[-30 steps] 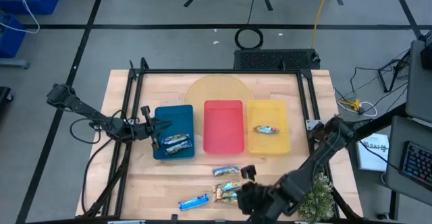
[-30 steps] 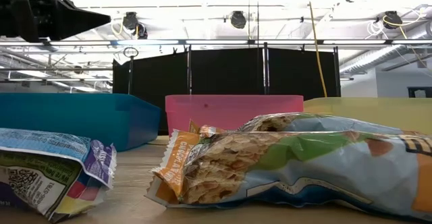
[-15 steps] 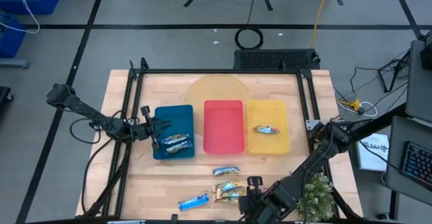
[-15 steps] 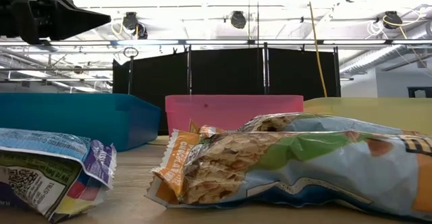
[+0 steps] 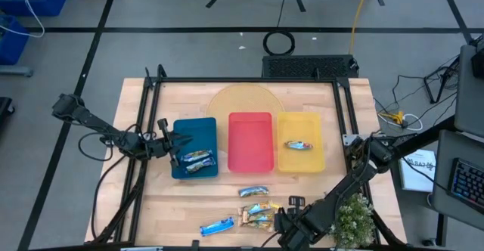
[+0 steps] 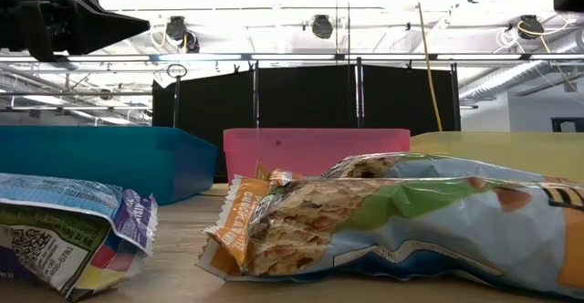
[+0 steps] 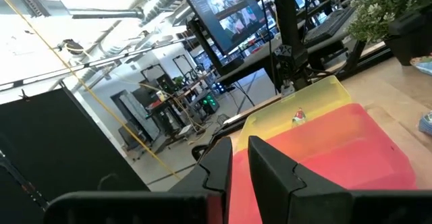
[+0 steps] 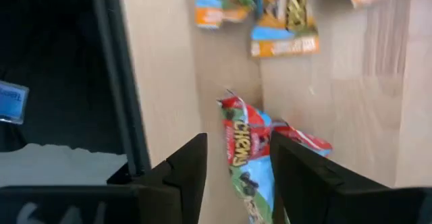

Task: Pick and place Granola Bars by type
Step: Put the bottom red granola bar into the yellow bin, then put the blue granola bar into the blue bin

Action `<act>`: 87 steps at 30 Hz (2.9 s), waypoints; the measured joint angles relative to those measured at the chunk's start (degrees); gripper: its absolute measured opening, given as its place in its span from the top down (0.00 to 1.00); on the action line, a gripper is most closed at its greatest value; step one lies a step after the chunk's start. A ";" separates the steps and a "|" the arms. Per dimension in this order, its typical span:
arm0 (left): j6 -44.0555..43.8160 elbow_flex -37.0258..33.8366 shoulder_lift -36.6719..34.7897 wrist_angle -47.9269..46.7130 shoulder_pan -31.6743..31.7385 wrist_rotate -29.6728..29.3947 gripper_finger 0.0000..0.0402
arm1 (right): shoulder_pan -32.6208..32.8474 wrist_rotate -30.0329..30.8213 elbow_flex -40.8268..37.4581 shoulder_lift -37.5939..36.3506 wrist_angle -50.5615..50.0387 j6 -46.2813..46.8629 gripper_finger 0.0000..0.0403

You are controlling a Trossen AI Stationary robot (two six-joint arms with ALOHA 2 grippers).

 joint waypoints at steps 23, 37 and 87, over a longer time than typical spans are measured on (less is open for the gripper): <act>-0.48 0.02 0.02 -0.15 0.00 -0.04 0.86 | 2.06 -1.06 -16.26 -0.52 15.36 3.60 0.72; -1.87 0.04 0.02 -0.14 0.00 -0.03 0.86 | -0.56 -1.33 -16.55 -9.51 21.27 -4.93 0.91; -1.62 0.04 0.02 -0.33 0.00 -0.07 0.86 | -39.35 0.41 -42.01 -39.77 9.70 -39.58 0.50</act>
